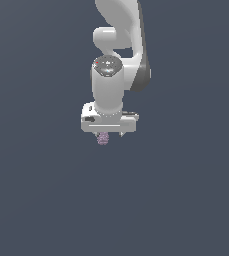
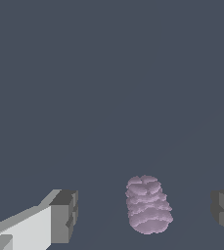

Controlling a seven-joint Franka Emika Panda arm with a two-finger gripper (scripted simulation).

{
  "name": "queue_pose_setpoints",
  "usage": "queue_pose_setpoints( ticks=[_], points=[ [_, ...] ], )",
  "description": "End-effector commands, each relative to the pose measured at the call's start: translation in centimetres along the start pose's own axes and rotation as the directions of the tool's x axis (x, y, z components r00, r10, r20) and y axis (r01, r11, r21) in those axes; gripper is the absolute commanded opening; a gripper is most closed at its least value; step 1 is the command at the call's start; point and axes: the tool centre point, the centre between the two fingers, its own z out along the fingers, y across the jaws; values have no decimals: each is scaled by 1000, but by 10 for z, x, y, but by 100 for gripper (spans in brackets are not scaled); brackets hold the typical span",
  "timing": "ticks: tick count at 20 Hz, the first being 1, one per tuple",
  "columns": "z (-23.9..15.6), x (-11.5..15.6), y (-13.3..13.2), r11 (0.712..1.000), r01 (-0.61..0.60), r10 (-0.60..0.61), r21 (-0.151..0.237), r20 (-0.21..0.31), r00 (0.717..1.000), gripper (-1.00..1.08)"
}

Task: Pick up the object and move it to a goal position.

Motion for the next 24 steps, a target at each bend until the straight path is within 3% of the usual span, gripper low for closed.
queue_pose_setpoints(
  ticks=[1,14,24],
  points=[
    [0,0,0,1000,0,0,0,0,1000,100],
    [-6,-3,7,1000,-23,23,10,-7,1000,100],
    [22,-21,17,1000,15,-15,14,-8,1000,100]
  ],
)
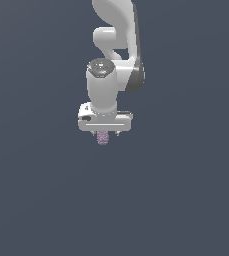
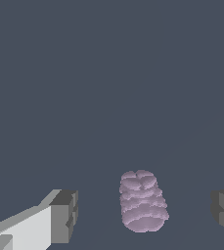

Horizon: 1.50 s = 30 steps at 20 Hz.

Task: Pick up the object and move it to a goal position.

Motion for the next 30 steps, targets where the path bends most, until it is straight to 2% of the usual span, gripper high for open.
queue_pose_setpoints(
  ticks=[1,14,23,30],
  points=[
    [11,-8,4,1000,15,-15,1,0,1000,100],
    [66,-59,23,995,97,-97,6,-1,995,100],
    [73,-63,25,995,102,-102,7,0,995,100],
    [99,-65,25,995,102,-102,7,-1,995,100]
  ],
)
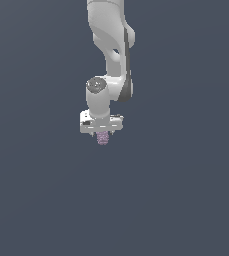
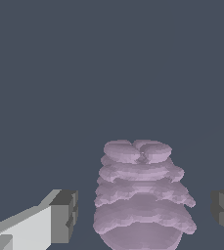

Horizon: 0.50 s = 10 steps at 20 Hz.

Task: Pick up the object and move it to a goal position.

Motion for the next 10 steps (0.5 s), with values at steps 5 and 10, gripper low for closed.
queue_pose_setpoints(
  ticks=[5,10],
  points=[
    [25,-1,0,1000,1,-1,0,0,1000,100],
    [29,-1,0,1000,1,-1,0,0,1000,-100]
  ],
)
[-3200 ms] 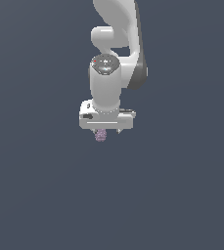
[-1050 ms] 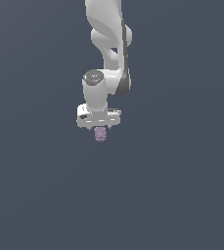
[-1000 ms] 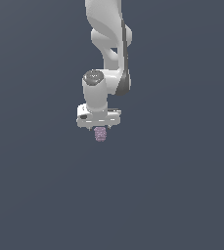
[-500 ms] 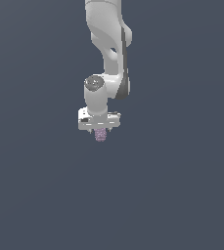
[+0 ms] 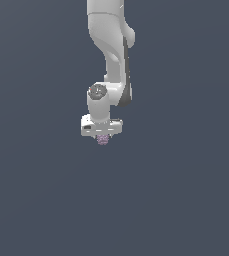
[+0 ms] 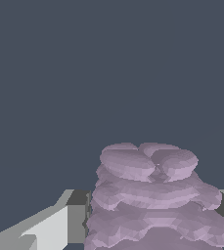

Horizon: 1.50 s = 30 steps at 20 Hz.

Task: Pick up the object and move it to a goal position.

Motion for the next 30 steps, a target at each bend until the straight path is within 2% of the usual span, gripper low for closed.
queue_pose_setpoints(
  ticks=[1,17,23,30],
  points=[
    [1,0,0,1000,0,0,0,-1,1000,-100],
    [-12,-2,5,1000,0,0,0,-1,1000,-100],
    [-41,-7,18,1000,0,0,0,-1,1000,-100],
    [-98,-16,42,1000,-1,1,1,-1,1000,-100]
  ],
)
